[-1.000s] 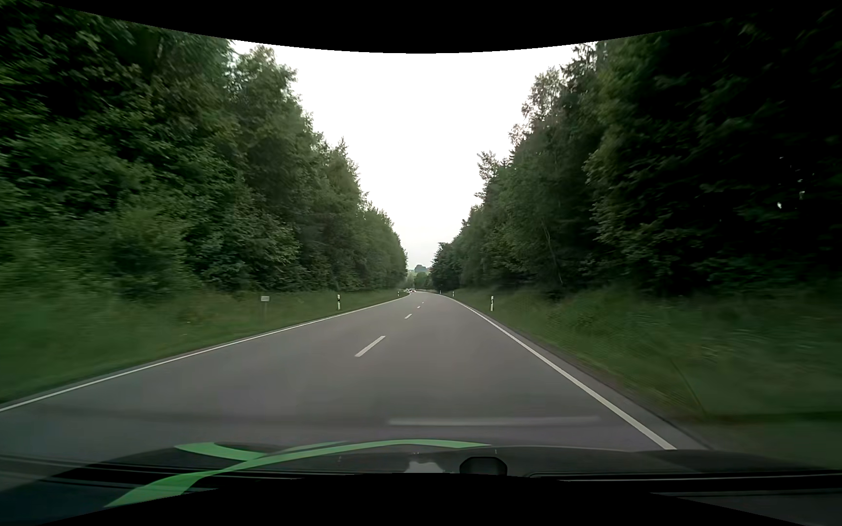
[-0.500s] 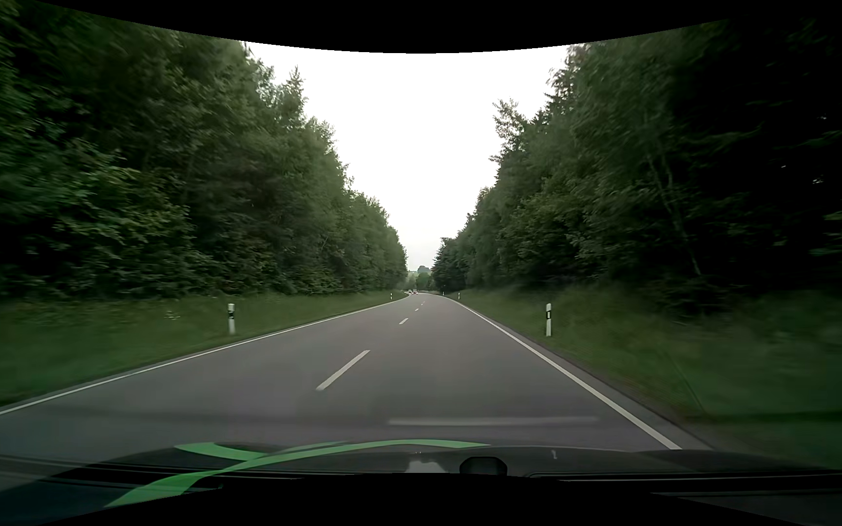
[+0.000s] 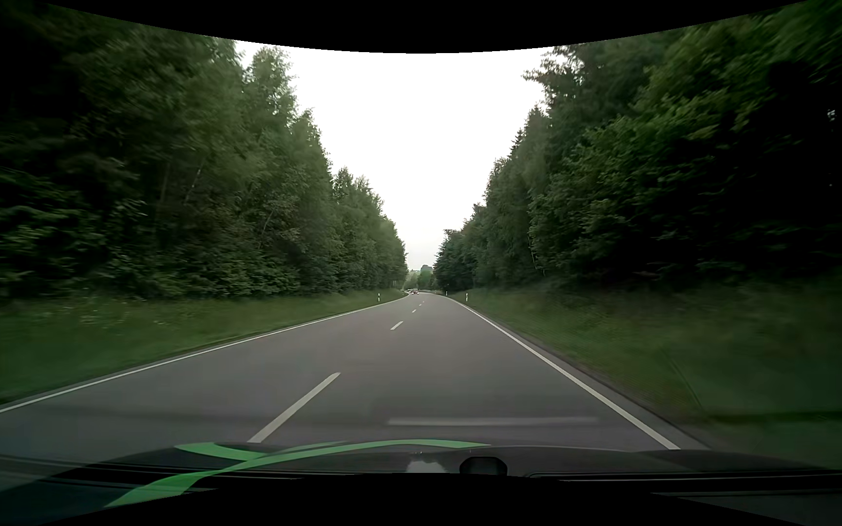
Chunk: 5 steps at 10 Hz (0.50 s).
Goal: Follow the waypoints while adhering to traffic rules and regulations
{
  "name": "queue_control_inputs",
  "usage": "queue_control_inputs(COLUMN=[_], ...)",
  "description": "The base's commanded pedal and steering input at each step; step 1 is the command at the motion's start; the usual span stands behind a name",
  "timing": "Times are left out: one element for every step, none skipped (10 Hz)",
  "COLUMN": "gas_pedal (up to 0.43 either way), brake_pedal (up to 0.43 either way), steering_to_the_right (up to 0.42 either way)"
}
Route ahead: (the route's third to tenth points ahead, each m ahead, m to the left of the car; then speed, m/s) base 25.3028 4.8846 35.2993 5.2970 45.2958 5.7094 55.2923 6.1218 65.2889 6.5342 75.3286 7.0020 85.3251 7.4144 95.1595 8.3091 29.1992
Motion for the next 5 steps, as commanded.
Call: queue_control_inputs(gas_pedal=[0.189,0.189,0.189,0.189,0.177], brake_pedal=[0.000,0.000,0.000,0.000,0.000], steering_to_the_right=[-0.005,-0.005,-0.005,-0.005,-0.005])
